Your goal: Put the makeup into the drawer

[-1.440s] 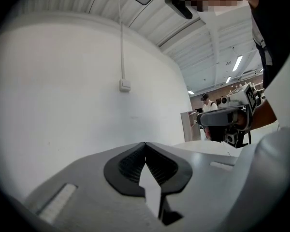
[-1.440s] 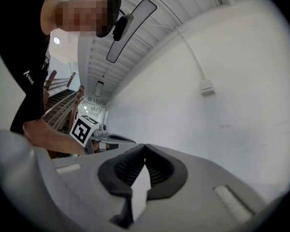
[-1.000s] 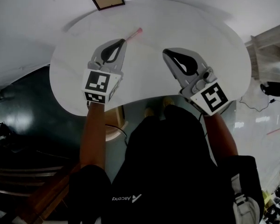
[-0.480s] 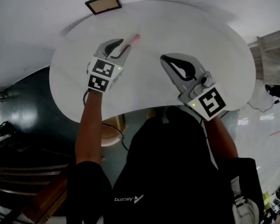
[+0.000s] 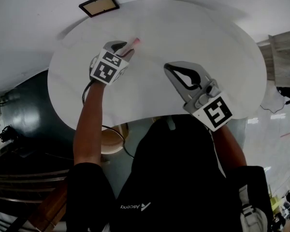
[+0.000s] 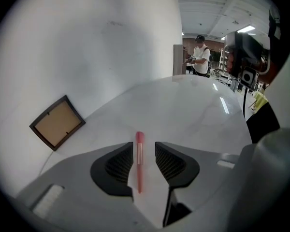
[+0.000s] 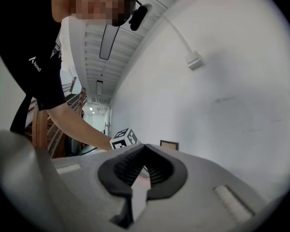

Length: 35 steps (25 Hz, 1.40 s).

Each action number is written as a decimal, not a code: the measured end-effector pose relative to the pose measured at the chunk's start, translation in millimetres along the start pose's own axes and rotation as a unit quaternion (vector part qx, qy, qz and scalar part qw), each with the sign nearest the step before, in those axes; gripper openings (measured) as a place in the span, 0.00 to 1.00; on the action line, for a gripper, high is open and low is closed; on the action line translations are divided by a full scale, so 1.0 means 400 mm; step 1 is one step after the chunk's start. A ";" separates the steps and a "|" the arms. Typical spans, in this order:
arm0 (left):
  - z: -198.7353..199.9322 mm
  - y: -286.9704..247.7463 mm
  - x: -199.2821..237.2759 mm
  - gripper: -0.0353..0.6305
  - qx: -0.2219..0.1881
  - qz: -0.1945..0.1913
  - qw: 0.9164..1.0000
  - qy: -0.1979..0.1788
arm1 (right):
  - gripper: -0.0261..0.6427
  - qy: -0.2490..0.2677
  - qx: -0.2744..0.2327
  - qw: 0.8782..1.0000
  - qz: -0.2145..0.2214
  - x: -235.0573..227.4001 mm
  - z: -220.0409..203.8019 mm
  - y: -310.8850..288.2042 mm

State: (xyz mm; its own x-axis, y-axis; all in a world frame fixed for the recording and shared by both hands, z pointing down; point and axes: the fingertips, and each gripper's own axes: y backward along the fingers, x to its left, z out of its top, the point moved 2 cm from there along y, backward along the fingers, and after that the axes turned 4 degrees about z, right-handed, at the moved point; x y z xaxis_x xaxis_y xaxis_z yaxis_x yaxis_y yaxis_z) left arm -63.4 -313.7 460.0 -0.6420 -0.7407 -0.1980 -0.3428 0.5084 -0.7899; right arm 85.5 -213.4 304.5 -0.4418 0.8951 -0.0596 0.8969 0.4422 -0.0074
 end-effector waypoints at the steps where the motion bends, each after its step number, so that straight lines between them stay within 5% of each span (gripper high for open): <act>1: -0.006 -0.009 0.000 0.27 0.009 -0.004 1.000 0.002 | 0.04 -0.003 0.002 1.000 0.000 -0.001 -0.005 0.001; 15: -0.050 -0.058 0.022 0.25 0.062 -0.028 0.998 0.017 | 0.04 -0.018 0.013 1.000 -0.015 -0.025 -0.028 0.016; 24: -0.037 -0.080 0.008 0.18 0.052 -0.061 0.995 0.055 | 0.04 -0.025 0.016 0.999 -0.018 -0.051 -0.049 0.046; 35: -0.038 -0.084 0.004 0.13 0.043 -0.039 0.995 0.076 | 0.04 -0.024 0.017 1.000 -0.012 -0.042 -0.053 0.057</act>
State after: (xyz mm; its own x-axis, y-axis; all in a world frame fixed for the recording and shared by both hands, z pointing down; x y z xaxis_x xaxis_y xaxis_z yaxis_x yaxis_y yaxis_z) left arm -63.5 -325.2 495.0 -0.7142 -0.6982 -0.0496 -0.3403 0.4083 -0.8471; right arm 113.0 -217.0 326.4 -0.4623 0.8803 -0.1065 0.8867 0.4604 -0.0431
